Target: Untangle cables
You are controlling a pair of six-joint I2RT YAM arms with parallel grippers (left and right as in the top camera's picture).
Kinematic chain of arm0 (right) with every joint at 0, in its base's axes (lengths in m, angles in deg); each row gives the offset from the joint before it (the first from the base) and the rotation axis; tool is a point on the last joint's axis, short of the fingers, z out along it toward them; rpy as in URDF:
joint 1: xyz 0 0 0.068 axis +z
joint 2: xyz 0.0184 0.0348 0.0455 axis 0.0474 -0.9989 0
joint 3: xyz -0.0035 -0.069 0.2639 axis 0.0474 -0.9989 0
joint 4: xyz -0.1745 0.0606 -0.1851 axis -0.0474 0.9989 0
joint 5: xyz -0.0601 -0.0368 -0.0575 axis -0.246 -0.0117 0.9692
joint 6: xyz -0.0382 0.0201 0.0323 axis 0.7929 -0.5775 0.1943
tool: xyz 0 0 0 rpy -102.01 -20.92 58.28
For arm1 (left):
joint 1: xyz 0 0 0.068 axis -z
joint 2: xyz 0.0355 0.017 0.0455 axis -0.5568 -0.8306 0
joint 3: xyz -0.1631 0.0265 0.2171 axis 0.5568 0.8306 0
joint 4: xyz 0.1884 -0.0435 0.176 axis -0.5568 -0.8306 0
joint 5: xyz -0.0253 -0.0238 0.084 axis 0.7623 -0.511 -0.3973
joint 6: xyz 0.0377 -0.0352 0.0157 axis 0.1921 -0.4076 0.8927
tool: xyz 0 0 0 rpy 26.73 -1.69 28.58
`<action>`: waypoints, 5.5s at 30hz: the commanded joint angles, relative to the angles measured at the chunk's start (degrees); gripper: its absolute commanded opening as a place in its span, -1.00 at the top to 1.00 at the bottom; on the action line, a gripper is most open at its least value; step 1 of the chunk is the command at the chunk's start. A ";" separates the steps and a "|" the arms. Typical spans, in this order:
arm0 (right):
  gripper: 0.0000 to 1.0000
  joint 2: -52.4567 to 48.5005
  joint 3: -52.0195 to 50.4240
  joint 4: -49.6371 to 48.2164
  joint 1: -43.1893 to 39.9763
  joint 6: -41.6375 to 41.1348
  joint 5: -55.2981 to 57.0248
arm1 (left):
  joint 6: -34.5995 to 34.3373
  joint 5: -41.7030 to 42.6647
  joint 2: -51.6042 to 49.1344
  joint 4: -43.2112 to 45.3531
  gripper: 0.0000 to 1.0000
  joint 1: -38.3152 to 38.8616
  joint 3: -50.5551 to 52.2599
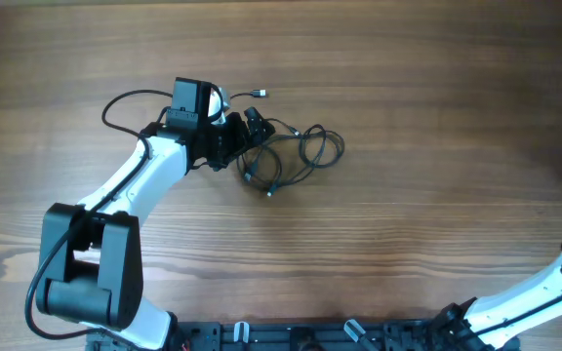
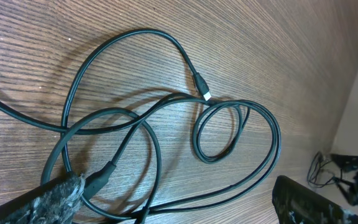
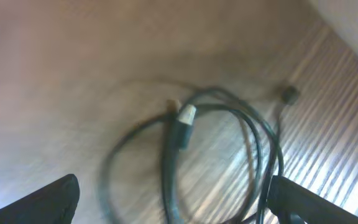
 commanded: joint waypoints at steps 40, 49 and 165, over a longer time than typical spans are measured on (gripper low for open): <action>0.03 15.58 -11.78 7.23 59.56 -31.76 -34.73 | 1.11 -0.13 -0.44 0.39 -1.00 0.17 -0.35; -1.00 15.52 -11.80 6.19 59.63 -33.40 -31.95 | 1.07 6.27 -0.44 0.79 -1.00 0.20 -0.35; -0.48 15.54 -14.82 17.35 42.01 -26.40 -40.89 | -3.19 -40.79 -21.90 -35.17 0.92 26.64 -37.03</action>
